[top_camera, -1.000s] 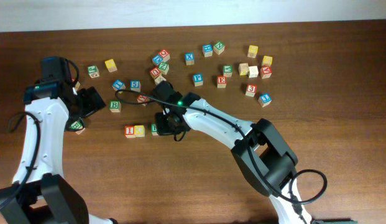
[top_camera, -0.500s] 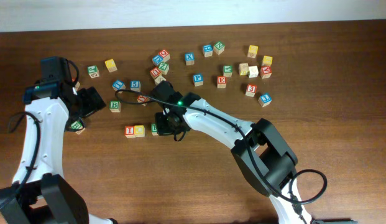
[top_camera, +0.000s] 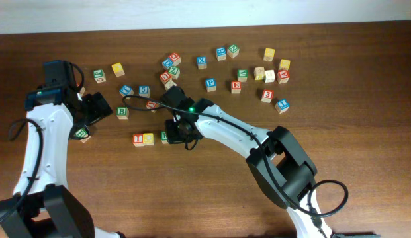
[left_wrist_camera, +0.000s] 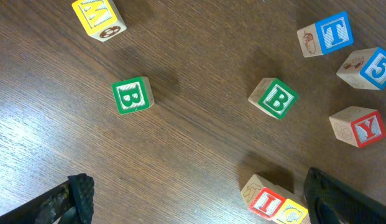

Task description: Spell out ICRA

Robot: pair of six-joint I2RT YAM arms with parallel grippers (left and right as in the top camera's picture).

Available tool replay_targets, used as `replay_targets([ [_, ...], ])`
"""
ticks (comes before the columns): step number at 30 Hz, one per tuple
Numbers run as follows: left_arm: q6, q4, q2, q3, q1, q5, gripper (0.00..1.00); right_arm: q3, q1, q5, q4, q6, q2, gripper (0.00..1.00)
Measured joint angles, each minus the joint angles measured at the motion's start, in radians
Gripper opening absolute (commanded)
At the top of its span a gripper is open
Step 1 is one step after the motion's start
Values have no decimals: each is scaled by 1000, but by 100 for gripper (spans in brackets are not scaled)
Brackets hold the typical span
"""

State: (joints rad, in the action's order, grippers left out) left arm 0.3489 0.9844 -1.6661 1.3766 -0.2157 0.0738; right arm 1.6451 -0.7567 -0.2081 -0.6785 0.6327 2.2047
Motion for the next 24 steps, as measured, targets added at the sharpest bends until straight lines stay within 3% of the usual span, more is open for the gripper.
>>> replay_targets([
  [24,0,0,0,0,0,0,99,0,-1,-17,0,0,0,10],
])
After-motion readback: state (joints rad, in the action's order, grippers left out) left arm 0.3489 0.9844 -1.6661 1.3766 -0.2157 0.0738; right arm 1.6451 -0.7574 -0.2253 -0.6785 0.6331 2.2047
